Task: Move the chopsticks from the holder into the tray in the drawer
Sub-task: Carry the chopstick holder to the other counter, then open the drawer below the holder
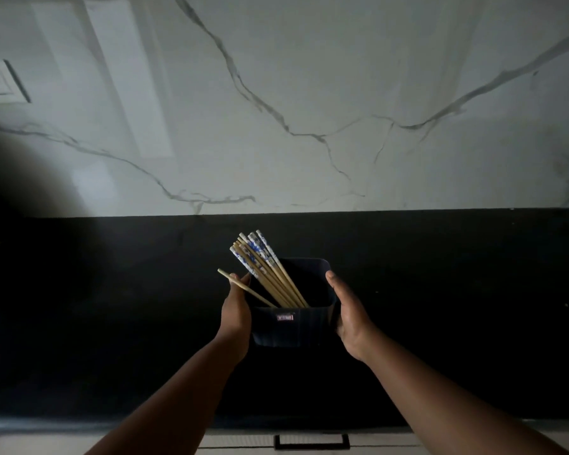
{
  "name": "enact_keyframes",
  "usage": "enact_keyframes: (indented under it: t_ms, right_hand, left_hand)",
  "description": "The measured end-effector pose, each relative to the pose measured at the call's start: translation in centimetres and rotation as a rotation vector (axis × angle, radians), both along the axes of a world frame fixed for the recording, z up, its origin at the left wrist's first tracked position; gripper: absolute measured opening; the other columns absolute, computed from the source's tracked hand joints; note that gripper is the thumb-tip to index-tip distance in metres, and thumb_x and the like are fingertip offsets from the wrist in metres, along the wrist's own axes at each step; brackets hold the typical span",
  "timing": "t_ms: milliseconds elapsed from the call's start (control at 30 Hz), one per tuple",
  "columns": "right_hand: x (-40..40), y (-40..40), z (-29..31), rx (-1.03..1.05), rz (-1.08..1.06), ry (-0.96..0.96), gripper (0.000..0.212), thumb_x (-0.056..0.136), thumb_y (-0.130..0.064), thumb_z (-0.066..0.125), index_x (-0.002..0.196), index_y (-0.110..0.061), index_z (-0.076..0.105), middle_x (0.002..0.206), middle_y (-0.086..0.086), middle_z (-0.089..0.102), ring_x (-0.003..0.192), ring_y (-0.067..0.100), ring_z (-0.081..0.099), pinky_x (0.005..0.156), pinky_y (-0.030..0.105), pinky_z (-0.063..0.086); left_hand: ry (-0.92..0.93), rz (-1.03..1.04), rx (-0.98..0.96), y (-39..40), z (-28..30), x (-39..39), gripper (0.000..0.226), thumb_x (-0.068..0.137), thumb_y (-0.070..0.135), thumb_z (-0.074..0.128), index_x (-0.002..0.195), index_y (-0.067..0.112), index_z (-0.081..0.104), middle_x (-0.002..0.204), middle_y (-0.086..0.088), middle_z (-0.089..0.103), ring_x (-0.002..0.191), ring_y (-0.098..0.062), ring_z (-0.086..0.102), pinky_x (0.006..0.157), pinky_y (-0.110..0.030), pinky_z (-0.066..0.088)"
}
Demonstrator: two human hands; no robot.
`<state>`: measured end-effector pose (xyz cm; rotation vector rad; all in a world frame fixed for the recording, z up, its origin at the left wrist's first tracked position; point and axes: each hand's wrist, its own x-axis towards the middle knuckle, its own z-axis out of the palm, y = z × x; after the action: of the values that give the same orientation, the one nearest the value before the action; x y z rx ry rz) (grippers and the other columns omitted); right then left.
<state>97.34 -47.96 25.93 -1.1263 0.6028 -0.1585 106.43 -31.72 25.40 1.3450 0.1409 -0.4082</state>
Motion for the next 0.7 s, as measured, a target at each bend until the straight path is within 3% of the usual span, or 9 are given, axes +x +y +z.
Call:
enact_keyframes:
  t_ms: [133, 233, 367, 433, 500, 567, 600, 633, 700]
  right_hand:
    - [1.0, -1.5, -0.4, -0.003, 0.002, 0.046, 0.047, 0.084, -0.057, 0.059, 0.122, -0.028, 0.064, 0.124, 0.001, 0.067, 0.116, 0.023, 0.06, 0.108, 0.049, 0.04]
    - [1.2, -1.8, -0.7, -0.013, -0.007, 0.059, 0.045, 0.085, -0.058, 0.057, 0.118, -0.028, 0.065, 0.12, 0.001, 0.069, 0.113, 0.023, 0.061, 0.107, 0.05, 0.041]
    - [0.5, -1.6, -0.6, -0.043, -0.019, 0.088, 0.036, 0.086, -0.058, 0.057, 0.108, -0.031, 0.066, 0.12, 0.0, 0.067, 0.113, 0.022, 0.06, 0.107, 0.049, 0.04]
    - [-0.3, -1.3, -0.5, -0.06, -0.033, 0.111, 0.038, 0.087, -0.058, 0.056, 0.112, -0.031, 0.061, 0.127, 0.005, 0.063, 0.114, 0.024, 0.058, 0.104, 0.045, 0.042]
    - [-1.5, -0.8, -0.7, -0.065, -0.046, 0.116, 0.047, 0.089, -0.057, 0.053, 0.126, -0.028, 0.056, 0.135, 0.011, 0.057, 0.121, 0.029, 0.055, 0.1, 0.04, 0.043]
    - [-3.2, 0.0, -1.2, -0.093, -0.055, 0.118, 0.061, 0.091, -0.056, 0.051, 0.14, -0.02, 0.046, 0.142, 0.016, 0.051, 0.129, 0.032, 0.05, 0.1, 0.039, 0.041]
    - [-4.1, 0.5, -1.4, -0.117, -0.053, 0.121, 0.064, 0.092, -0.056, 0.049, 0.143, -0.017, 0.043, 0.144, 0.017, 0.049, 0.131, 0.032, 0.049, 0.101, 0.038, 0.04]
    - [-5.0, 1.1, -1.7, -0.144, -0.048, 0.125, 0.065, 0.093, -0.056, 0.046, 0.144, -0.015, 0.042, 0.145, 0.018, 0.048, 0.132, 0.032, 0.048, 0.101, 0.037, 0.04]
    - [-6.6, 2.3, -2.0, -0.197, -0.05, 0.137, 0.063, 0.096, -0.054, 0.042, 0.142, -0.011, 0.044, 0.144, 0.019, 0.049, 0.132, 0.032, 0.047, 0.101, 0.036, 0.039]
  left_hand:
    - [-0.029, -0.054, 0.04, -0.1, -0.3, 0.9, 0.054, 0.089, 0.069, 0.035, 0.113, 0.034, 0.069, 0.115, -0.008, 0.07, 0.107, -0.029, 0.065, 0.097, -0.053, 0.048]
    - [0.02, -0.11, 0.058, 0.4, -1.1, 0.8, 0.052, 0.089, 0.069, 0.034, 0.095, 0.032, 0.071, 0.097, -0.008, 0.076, 0.096, -0.031, 0.07, 0.083, -0.047, 0.056]
    - [-0.021, -0.207, 0.099, 1.4, -1.4, 0.3, 0.058, 0.091, 0.065, 0.031, 0.106, 0.021, 0.066, 0.093, -0.007, 0.076, 0.086, -0.021, 0.073, 0.065, -0.032, 0.058]
    - [-0.09, -0.253, 0.124, 2.3, -1.5, -0.5, 0.059, 0.089, 0.065, 0.034, 0.107, 0.018, 0.066, 0.095, -0.006, 0.076, 0.088, -0.019, 0.072, 0.067, -0.029, 0.056]
    - [-0.149, -0.301, 0.159, 3.4, -2.1, -1.6, 0.061, 0.083, 0.066, 0.038, 0.114, 0.021, 0.065, 0.104, -0.007, 0.074, 0.098, -0.021, 0.07, 0.081, -0.034, 0.055]
    - [-0.283, -0.379, 0.314, 4.7, -3.1, -2.5, 0.058, 0.088, 0.063, 0.037, 0.13, 0.028, 0.057, 0.126, -0.005, 0.065, 0.12, -0.023, 0.058, 0.106, -0.045, 0.04]
    - [-0.397, -0.445, 0.474, 5.5, -3.7, -2.9, 0.056, 0.093, 0.06, 0.033, 0.139, 0.031, 0.048, 0.139, -0.003, 0.056, 0.133, -0.022, 0.045, 0.117, -0.048, 0.023]
    - [-0.52, -0.513, 0.644, 6.4, -4.3, -3.3, 0.056, 0.096, 0.058, 0.028, 0.145, 0.033, 0.038, 0.148, 0.0, 0.045, 0.142, -0.02, 0.03, 0.12, -0.045, 0.006]
    - [-0.717, -0.641, 0.873, 8.2, -5.4, -3.9, 0.06, 0.095, 0.059, 0.024, 0.149, 0.032, 0.027, 0.158, 0.004, 0.026, 0.147, -0.013, 0.008, 0.117, -0.039, -0.007]
